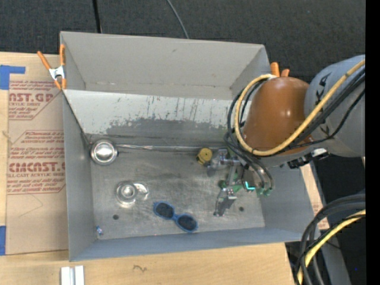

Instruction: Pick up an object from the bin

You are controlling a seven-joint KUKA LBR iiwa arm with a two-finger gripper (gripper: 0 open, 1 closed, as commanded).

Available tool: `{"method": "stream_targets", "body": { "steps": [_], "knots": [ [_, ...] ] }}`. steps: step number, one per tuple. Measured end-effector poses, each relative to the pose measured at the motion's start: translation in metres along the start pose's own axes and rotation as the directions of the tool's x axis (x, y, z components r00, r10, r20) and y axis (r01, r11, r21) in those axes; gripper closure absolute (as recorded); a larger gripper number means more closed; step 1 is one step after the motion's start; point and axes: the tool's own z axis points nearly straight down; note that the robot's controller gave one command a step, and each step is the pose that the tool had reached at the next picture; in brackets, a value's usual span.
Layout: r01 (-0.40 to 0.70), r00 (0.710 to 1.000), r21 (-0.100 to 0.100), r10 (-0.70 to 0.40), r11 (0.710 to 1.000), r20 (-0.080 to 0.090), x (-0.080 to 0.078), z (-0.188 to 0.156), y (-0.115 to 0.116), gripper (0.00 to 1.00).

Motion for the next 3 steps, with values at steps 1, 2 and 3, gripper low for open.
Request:
{"method": "stream_targets", "body": {
  "steps": [1,2,3],
  "knots": [
    [0.077,0.997,0.0,-0.077,0.997,0.012,-0.003,0.101,0.05,0.0],
    [0.077,0.997,0.0,-0.077,0.997,0.002,-0.001,0.098,0.049,1.0],
    [0.104,0.994,0.001,-0.104,0.995,0.017,-0.019,-0.042,0.044,1.0]
  ]
}}
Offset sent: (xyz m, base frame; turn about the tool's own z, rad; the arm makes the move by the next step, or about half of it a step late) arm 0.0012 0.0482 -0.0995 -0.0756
